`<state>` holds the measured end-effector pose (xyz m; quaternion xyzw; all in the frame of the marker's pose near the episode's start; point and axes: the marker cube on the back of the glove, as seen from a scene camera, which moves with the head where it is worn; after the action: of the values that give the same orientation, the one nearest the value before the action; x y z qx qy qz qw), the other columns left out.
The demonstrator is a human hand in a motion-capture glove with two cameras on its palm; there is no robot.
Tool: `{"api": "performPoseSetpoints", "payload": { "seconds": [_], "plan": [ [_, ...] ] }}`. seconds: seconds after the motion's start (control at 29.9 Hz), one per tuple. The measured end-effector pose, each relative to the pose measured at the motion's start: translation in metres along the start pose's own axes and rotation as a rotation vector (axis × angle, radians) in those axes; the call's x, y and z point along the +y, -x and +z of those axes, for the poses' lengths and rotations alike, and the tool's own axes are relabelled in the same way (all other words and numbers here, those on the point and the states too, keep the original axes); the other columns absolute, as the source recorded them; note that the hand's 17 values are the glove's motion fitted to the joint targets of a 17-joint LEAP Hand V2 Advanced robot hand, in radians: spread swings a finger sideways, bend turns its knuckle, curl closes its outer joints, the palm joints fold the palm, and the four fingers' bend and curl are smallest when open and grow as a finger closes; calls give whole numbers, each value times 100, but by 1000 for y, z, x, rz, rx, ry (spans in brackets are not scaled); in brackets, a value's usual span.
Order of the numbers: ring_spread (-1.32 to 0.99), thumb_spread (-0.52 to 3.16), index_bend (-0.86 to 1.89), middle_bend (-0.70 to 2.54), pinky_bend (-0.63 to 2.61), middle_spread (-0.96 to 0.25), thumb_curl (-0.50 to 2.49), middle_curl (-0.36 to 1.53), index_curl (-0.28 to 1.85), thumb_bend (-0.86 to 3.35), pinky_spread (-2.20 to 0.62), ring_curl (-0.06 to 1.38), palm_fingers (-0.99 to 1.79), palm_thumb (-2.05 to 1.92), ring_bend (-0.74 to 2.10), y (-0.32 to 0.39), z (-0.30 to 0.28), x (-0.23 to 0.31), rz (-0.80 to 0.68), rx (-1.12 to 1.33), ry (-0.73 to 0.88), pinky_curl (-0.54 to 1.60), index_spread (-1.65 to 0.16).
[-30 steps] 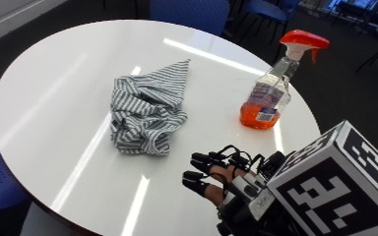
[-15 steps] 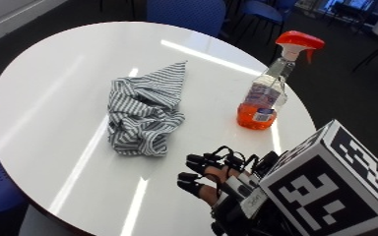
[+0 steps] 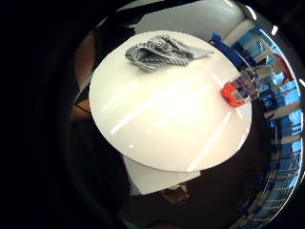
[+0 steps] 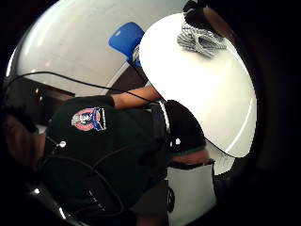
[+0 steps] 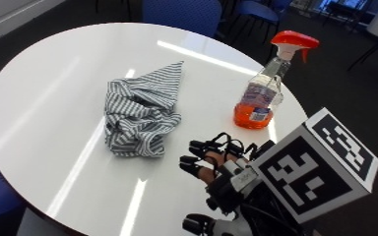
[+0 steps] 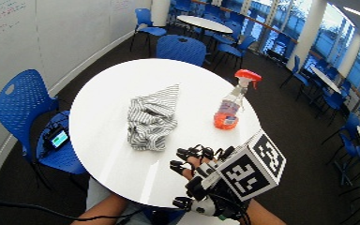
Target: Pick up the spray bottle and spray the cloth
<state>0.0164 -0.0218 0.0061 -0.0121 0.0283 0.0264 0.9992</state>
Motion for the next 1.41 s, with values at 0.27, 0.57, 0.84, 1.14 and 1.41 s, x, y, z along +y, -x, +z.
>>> {"api": "performPoseSetpoints", "payload": {
  "seconds": [0.27,0.57,0.84,1.14,1.41],
  "plan": [
    [-1,118,18,19,17,-2,30,29,33,7,23,26,52,60,26,-42,4,-22,125,-45,-67,25,-40],
    [-2,119,16,20,18,-2,32,31,33,2,23,28,54,61,28,-93,11,-46,311,-134,-213,26,-40],
    [-2,119,15,23,18,-2,33,33,32,-1,22,29,57,62,27,-142,15,-64,514,-253,-425,28,-38],
    [-3,120,12,24,20,-4,35,35,30,-1,20,31,66,65,34,-185,6,-78,718,-198,-665,29,-36],
    [-3,120,11,19,24,-3,35,35,28,-2,19,34,61,65,37,-206,2,-85,874,-223,-738,32,-33]
  ]
}}
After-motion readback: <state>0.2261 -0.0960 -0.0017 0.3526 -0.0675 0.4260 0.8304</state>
